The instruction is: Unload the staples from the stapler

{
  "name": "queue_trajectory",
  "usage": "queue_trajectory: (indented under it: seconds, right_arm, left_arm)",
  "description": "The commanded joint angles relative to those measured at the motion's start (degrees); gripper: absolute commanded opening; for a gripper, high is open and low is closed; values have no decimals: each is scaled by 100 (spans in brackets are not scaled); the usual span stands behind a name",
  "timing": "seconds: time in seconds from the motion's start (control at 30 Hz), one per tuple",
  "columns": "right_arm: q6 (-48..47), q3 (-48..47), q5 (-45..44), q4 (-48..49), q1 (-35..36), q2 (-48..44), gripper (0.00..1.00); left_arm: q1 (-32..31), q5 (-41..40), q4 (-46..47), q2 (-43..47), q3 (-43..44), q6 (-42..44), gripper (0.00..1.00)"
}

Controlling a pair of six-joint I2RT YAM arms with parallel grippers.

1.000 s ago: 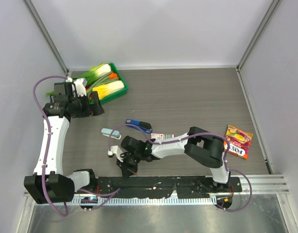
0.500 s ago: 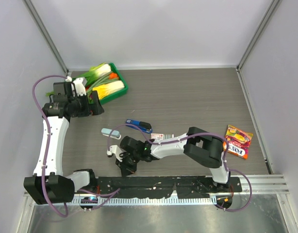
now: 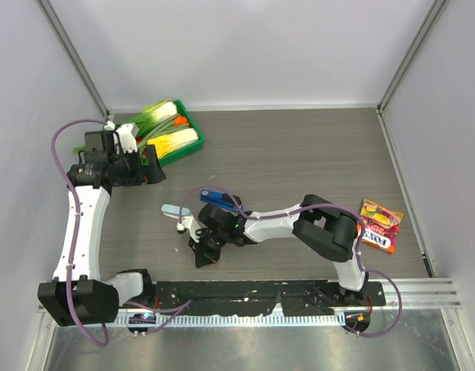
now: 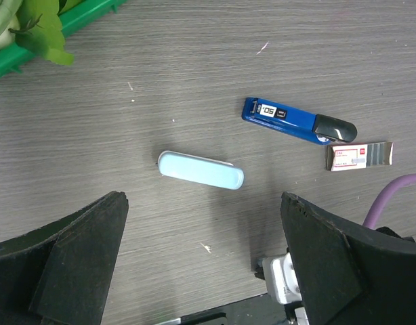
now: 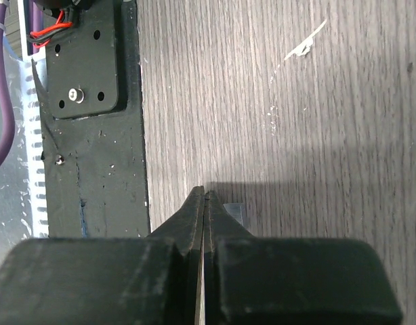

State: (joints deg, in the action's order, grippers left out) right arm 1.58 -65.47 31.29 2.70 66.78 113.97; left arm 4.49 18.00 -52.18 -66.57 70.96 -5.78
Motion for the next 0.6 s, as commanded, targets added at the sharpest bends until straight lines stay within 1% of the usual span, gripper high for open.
queue_trajectory:
  seconds: [0.0, 0.23, 0.27, 0.33, 0.57]
  right_arm:
    - [-254, 140, -17, -6, -183, -68, 1]
    - [-457, 149, -61, -235, -315, -376, 1]
    - [-475, 123, -18, -391, -315, -402, 1]
    - [-553, -70, -96, -656, -315, -393, 1]
    - [-668, -308, -202, -973, -315, -665, 2]
  left_arm:
    - [17, 37, 121, 82, 103, 16, 100]
    - [25, 55, 173, 100, 6, 24, 100]
    - [25, 55, 173, 117, -20, 33, 100]
    - [25, 55, 200, 135, -38, 24, 100]
    - [17, 90, 200, 196, -65, 24, 100]
